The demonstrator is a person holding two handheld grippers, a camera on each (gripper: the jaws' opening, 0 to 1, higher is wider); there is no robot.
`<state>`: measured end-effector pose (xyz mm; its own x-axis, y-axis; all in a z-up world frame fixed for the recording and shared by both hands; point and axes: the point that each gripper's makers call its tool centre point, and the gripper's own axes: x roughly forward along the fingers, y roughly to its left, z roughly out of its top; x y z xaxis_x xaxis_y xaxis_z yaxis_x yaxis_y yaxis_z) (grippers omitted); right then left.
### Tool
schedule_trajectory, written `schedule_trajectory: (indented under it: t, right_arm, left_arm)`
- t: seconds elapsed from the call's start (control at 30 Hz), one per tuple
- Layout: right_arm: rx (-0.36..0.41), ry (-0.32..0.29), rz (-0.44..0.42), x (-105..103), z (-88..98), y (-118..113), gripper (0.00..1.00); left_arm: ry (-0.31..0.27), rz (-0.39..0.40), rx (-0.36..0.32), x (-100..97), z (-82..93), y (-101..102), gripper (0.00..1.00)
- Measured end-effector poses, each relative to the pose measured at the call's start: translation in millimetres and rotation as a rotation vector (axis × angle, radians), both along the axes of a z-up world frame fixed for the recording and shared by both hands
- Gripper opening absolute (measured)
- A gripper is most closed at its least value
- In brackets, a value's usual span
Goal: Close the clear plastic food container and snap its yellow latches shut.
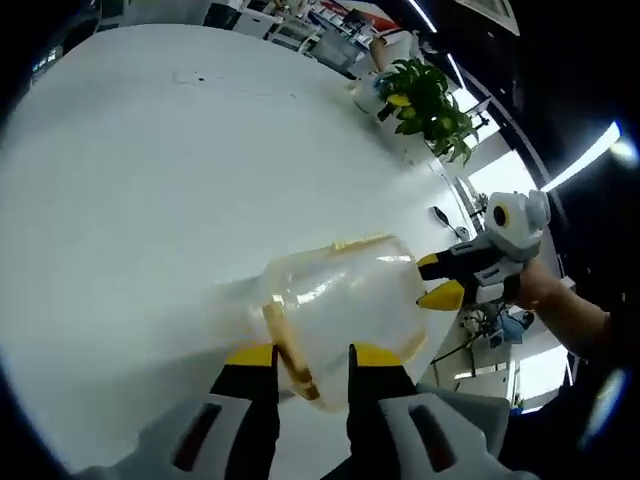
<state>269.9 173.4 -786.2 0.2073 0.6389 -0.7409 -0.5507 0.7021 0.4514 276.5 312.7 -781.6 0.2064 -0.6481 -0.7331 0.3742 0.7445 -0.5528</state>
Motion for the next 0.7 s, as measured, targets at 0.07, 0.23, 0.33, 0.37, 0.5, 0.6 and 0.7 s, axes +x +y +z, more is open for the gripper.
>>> schedule_trajectory:
  t: [0.07, 0.23, 0.33, 0.37, 0.5, 0.6, 0.7]
  right_arm:
    - [0.002, -0.013, -0.005, -2, 1.2, 1, 0.26]
    - [-0.001, 0.014, -0.008, 1, 1.0, 2, 0.27]
    - [-0.009, 0.02, 0.008, 0, 1.1, 2, 0.28]
    - [-0.01, 0.023, 0.01, 0, 1.0, 2, 0.28]
    - [-0.015, 0.03, 0.011, 0, 1.4, 1, 0.28]
    - [-0.035, -0.004, 0.028, 2, 2.8, 1, 0.3]
    - [-0.112, -0.078, 0.113, 4, 6.0, 0, 0.3]
  left_arm:
    - [-0.003, 0.0, 0.002, -0.2, 0.4, 2, 0.2]
    - [-0.005, 0.021, 0.001, -1.3, 0.8, 4, 0.21]
    - [0.0, 0.022, 0.001, -1.5, 1.5, 4, 0.21]
    - [-0.002, 0.022, 0.002, -1.7, 1.1, 4, 0.21]
    - [-0.024, 0.032, -0.014, -2.6, 1.2, 5, 0.22]
    - [-0.034, 0.021, -0.004, -0.9, 2.7, 5, 0.23]
    - [-0.196, -0.098, 0.125, 7.5, 7.5, 6, 0.28]
